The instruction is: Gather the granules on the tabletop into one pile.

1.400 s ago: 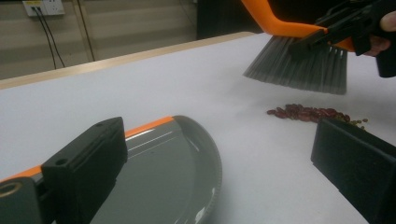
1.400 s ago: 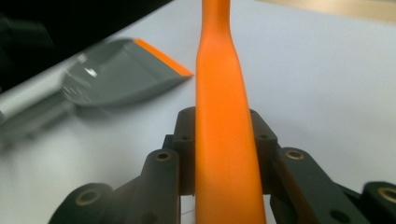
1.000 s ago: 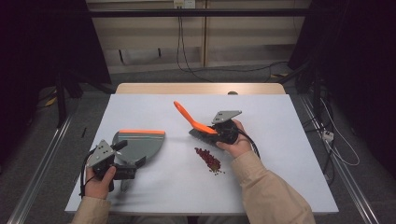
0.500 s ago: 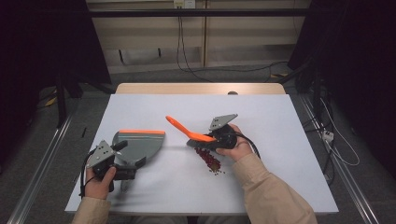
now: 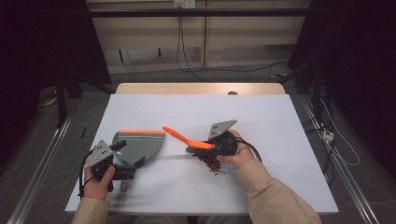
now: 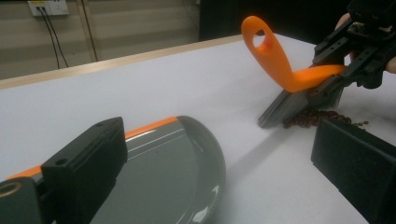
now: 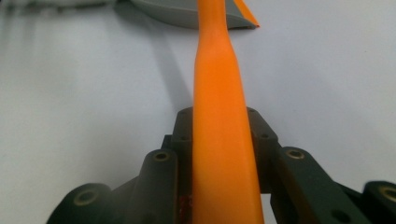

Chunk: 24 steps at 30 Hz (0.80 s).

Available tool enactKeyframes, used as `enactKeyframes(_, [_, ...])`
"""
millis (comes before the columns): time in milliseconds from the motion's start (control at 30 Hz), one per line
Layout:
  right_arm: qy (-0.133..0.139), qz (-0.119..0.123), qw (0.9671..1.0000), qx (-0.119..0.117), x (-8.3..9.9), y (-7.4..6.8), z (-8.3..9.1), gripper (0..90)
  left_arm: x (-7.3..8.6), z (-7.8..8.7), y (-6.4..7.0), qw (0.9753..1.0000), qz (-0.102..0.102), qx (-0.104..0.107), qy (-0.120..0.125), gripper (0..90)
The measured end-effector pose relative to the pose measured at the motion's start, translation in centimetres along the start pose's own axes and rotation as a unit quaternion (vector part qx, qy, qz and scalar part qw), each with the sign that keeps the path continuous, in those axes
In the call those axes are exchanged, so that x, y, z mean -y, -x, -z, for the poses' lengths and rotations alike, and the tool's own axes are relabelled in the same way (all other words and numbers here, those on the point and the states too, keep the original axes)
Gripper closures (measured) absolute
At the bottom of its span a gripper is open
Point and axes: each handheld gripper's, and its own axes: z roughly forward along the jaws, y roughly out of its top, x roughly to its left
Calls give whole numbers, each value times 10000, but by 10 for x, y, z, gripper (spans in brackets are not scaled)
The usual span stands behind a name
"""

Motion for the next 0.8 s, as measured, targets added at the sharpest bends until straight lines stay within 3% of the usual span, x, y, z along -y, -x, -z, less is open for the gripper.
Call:
enactKeyframes(467, [57, -112, 9998, -132, 4, -9, 6, 708, -2, 1, 1, 10000, -4, -29, -1, 33])
enactKeyframes(800, [230, -207, 9994, 162, 5, -3, 9, 710, -5, 1, 0, 9999, -27, 28, -126, 34])
